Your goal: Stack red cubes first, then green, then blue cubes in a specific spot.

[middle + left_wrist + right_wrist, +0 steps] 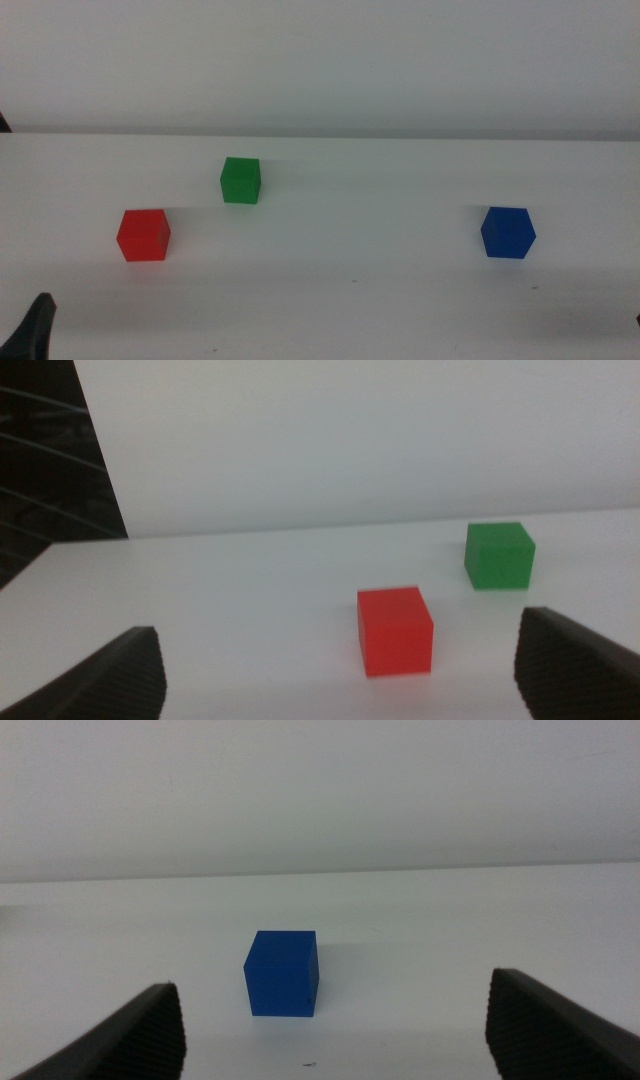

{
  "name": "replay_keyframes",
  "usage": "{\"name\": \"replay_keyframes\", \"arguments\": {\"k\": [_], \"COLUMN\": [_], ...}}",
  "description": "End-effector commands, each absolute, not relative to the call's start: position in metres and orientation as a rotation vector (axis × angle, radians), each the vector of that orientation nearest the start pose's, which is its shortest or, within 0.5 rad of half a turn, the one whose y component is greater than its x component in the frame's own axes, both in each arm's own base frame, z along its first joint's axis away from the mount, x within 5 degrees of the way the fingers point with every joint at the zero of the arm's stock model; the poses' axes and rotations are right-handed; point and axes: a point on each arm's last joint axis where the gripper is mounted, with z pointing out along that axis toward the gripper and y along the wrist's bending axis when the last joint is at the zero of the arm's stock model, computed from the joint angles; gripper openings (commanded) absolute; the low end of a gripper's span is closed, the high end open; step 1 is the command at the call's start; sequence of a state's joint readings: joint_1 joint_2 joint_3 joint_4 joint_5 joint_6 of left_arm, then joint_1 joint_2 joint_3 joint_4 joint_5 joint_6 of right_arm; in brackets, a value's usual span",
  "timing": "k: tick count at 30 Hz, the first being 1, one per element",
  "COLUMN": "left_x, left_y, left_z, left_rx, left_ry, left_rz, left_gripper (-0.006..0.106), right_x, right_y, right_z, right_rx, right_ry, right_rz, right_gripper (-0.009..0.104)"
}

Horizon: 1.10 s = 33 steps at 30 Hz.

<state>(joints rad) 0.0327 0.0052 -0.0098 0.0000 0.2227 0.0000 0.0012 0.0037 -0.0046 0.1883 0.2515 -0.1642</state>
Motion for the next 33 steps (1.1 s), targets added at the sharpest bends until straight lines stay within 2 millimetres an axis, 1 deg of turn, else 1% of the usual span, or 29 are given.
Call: {"name": "replay_keyframes", "arguments": {"k": [1, 4, 6, 7, 9, 10, 12, 16, 19, 22, 25, 28, 29, 33], "left_x": [0.057, 0.067, 0.079, 0.086, 0.106, 0.118, 0.144, 0.200, 0.240, 0.271, 0.293, 0.311, 0.314, 0.328], "left_y": [0.002, 0.002, 0.002, 0.001, 0.002, 0.002, 0.003, 0.003, 0.003, 0.002, 0.001, -0.007, -0.009, -0.014], "left_z": [0.213, 0.255, 0.285, 0.296, 0.317, 0.324, 0.332, 0.329, 0.320, 0.306, 0.294, 0.280, 0.276, 0.253], "left_rx": [-0.025, -0.026, -0.031, -0.035, -0.036, -0.037, -0.060, -0.161, -0.111, -0.123, -0.146, -0.102, -0.122, -0.106], "left_ry": [1.729, 1.924, 2.126, 2.211, 2.396, 2.473, 2.600, 2.785, 2.858, 2.934, 2.947, 2.937, 2.943, 2.977], "left_rz": [0.021, 0.018, 0.010, -0.001, -0.003, -0.004, -0.013, -0.047, -0.056, -0.089, -0.124, -0.138, -0.141, -0.129], "left_gripper": [0.094, 0.094, 0.094, 0.094, 0.094, 0.094, 0.094, 0.094, 0.094, 0.094, 0.094, 0.094, 0.094, 0.094], "right_x": [0.054, 0.054, 0.054, 0.054, 0.054, 0.054, 0.054, 0.054, 0.054, 0.054, 0.054, 0.054, 0.054, 0.054], "right_y": [0.004, 0.004, 0.004, 0.004, 0.004, 0.004, 0.004, 0.004, 0.004, 0.004, 0.004, 0.004, 0.004, 0.004], "right_z": [0.180, 0.180, 0.180, 0.180, 0.180, 0.180, 0.180, 0.180, 0.180, 0.180, 0.180, 0.180, 0.180, 0.180], "right_rx": [-0.020, -0.020, -0.020, -0.020, -0.020, -0.020, -0.020, -0.020, -0.020, -0.020, -0.020, -0.020, -0.020, -0.020], "right_ry": [1.730, 1.730, 1.730, 1.730, 1.730, 1.730, 1.730, 1.730, 1.730, 1.730, 1.730, 1.730, 1.730, 1.730], "right_rz": [0.040, 0.040, 0.040, 0.040, 0.040, 0.040, 0.040, 0.040, 0.040, 0.040, 0.040, 0.040, 0.040, 0.040], "right_gripper": [0.080, 0.080, 0.080, 0.080, 0.080, 0.080, 0.080, 0.080, 0.080, 0.080, 0.080, 0.080, 0.080, 0.080]}}
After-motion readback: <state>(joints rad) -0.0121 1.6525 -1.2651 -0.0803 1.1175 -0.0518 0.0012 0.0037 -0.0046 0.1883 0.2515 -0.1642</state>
